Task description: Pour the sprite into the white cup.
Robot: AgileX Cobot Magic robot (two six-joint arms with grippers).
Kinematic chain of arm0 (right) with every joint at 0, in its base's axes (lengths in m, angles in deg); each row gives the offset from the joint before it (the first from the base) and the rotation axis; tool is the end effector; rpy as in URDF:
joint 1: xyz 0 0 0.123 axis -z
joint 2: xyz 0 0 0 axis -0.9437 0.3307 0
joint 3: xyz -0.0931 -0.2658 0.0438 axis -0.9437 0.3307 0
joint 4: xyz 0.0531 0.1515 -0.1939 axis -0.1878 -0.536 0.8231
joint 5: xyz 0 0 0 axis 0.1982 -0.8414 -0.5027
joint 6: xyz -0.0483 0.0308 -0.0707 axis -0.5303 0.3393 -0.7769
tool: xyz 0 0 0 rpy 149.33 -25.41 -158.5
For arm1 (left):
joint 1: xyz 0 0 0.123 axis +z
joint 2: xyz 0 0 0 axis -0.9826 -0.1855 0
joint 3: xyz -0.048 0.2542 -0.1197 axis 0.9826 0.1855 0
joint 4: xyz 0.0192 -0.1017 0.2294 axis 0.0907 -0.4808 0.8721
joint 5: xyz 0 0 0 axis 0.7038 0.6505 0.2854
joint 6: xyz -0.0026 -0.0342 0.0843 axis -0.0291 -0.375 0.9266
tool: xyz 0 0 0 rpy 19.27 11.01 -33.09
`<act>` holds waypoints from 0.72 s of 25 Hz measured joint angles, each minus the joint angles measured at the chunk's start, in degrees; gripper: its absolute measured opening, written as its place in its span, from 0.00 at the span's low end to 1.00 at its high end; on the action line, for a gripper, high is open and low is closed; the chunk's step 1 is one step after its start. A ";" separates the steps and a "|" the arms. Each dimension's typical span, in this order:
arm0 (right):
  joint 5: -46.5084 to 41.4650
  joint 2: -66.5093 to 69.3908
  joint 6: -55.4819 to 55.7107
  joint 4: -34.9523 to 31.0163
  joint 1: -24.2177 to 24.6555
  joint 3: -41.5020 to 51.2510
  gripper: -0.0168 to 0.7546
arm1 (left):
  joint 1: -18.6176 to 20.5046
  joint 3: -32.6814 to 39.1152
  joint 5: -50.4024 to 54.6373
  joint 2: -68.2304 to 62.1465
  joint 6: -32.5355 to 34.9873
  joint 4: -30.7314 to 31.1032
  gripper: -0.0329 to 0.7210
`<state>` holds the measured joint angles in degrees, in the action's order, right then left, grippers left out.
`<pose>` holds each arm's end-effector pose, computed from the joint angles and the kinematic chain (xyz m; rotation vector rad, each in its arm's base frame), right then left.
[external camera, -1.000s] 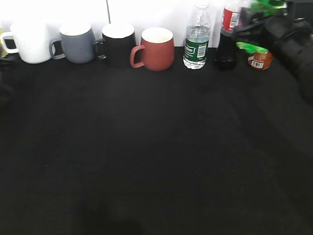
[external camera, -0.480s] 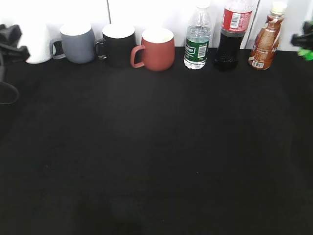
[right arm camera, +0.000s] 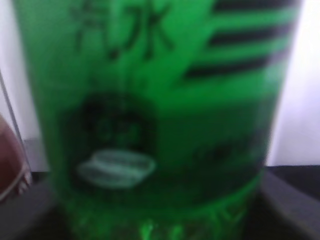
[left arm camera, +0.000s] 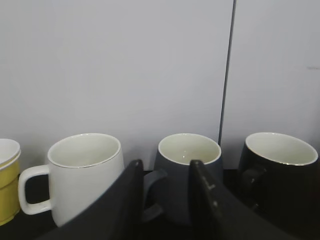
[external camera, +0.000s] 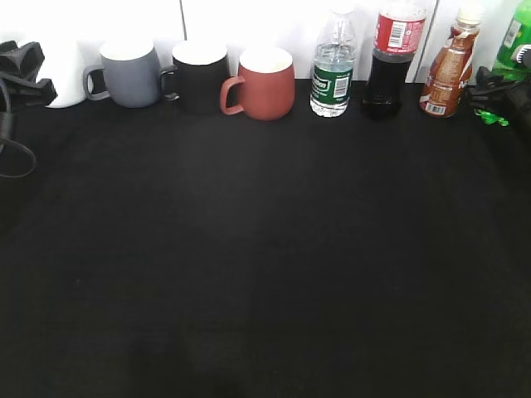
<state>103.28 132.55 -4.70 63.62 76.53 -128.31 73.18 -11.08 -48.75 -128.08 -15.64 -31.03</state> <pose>0.4572 -0.0450 0.0953 0.0720 1.5723 -0.0561 0.3110 -0.0397 0.2073 0.0958 1.5346 -0.1809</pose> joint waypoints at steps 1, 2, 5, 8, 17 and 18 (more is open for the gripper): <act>-0.04 -0.27 0.05 0.00 0.00 0.55 0.80 | 0.00 0.00 0.00 0.00 0.00 0.00 0.36; -0.11 -1.09 0.05 0.00 0.00 2.05 0.82 | 0.00 0.00 0.00 0.00 0.00 0.00 0.36; -0.17 -5.66 0.32 1.50 0.00 7.40 0.82 | 0.00 0.00 0.00 0.00 0.00 0.08 0.36; -0.12 -9.20 0.38 1.62 0.00 12.93 0.82 | 0.00 0.00 0.00 0.00 0.00 2.65 0.36; -34.03 -34.33 11.19 6.86 0.00 24.03 0.79 | -8.49 0.00 25.09 7.20 -0.38 5.19 0.64; -43.95 -39.14 12.63 8.12 -0.22 24.03 0.79 | -10.39 -0.25 32.54 8.89 -0.38 4.17 0.66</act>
<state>59.33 93.41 7.92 71.74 76.31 -104.28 62.78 -11.33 -16.21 -119.19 -16.02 -26.85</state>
